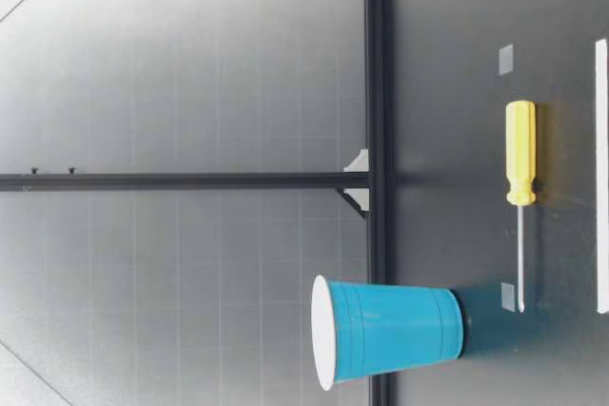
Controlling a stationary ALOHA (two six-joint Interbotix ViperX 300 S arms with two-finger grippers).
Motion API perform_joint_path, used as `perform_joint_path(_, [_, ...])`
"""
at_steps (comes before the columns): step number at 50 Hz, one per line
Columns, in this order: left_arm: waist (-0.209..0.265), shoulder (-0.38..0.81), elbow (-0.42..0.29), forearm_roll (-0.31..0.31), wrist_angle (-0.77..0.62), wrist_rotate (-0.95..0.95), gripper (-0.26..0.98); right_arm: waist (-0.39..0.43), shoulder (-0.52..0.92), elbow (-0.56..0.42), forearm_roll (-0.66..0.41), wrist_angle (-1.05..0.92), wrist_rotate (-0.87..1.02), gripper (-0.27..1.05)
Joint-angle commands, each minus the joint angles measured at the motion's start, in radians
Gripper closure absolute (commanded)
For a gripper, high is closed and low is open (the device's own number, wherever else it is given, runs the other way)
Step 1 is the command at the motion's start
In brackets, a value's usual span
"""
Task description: Pick up the screwdriver with the right arm, hand it over to the left arm then place it into the cup.
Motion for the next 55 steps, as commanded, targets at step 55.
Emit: perform_joint_path(55, [0.023, -0.005, 0.057, 0.0, -0.044, 0.002, 0.6, -0.16, 0.936, -0.667, -0.005, 0.597, -0.011, 0.2])
